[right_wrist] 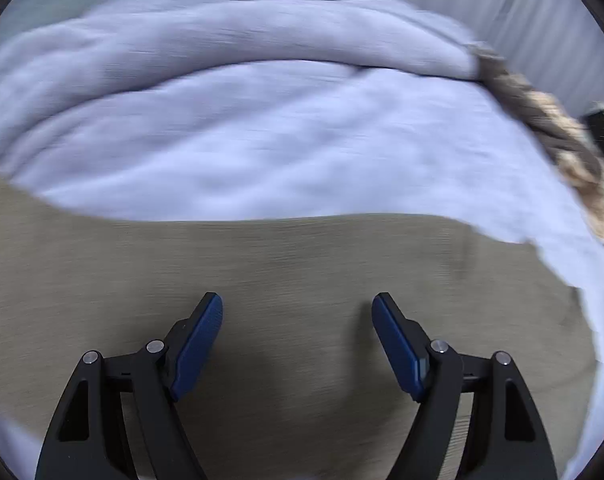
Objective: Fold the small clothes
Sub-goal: 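Close the left tool on the sleeve cuff and lift it, then carry the held sleeve across the sweater body toward the right tool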
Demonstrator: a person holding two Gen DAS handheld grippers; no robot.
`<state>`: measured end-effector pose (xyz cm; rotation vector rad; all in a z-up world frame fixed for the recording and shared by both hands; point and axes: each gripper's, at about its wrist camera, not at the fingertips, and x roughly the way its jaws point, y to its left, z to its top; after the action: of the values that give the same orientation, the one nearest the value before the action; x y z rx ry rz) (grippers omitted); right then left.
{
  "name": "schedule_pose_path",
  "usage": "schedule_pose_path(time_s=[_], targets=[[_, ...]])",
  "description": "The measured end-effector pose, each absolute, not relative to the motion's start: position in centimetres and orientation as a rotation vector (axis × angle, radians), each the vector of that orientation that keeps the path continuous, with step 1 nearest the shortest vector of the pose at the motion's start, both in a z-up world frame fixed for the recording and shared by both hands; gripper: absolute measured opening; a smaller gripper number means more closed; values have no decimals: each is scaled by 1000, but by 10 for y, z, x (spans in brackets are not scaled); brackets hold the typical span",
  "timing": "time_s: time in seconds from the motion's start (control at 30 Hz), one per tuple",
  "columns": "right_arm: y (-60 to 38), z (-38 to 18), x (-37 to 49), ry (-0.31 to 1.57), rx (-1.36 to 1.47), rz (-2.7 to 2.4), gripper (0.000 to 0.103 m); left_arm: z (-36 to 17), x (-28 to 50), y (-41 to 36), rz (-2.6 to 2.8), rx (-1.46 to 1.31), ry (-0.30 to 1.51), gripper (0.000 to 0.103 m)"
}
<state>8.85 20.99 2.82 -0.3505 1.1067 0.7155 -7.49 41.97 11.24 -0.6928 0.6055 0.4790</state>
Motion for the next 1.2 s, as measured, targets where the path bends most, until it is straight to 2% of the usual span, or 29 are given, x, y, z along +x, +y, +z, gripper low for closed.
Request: schedule_pose_path(time_s=[0.07, 0.2, 0.53, 0.87, 1.2], targets=[[195, 45, 82, 1097, -275, 741, 80, 119, -69, 410, 470, -668, 611, 8], [144, 62, 87, 1036, -299, 625, 80, 132, -47, 376, 431, -592, 645, 8], [-8, 54, 123, 1102, -268, 372, 80, 131, 31, 254, 291, -416, 789, 8], [-91, 59, 127, 1107, -172, 304, 80, 119, 77, 147, 219, -337, 885, 8], [-151, 60, 131, 1097, -111, 276, 80, 114, 101, 74, 173, -236, 937, 8]])
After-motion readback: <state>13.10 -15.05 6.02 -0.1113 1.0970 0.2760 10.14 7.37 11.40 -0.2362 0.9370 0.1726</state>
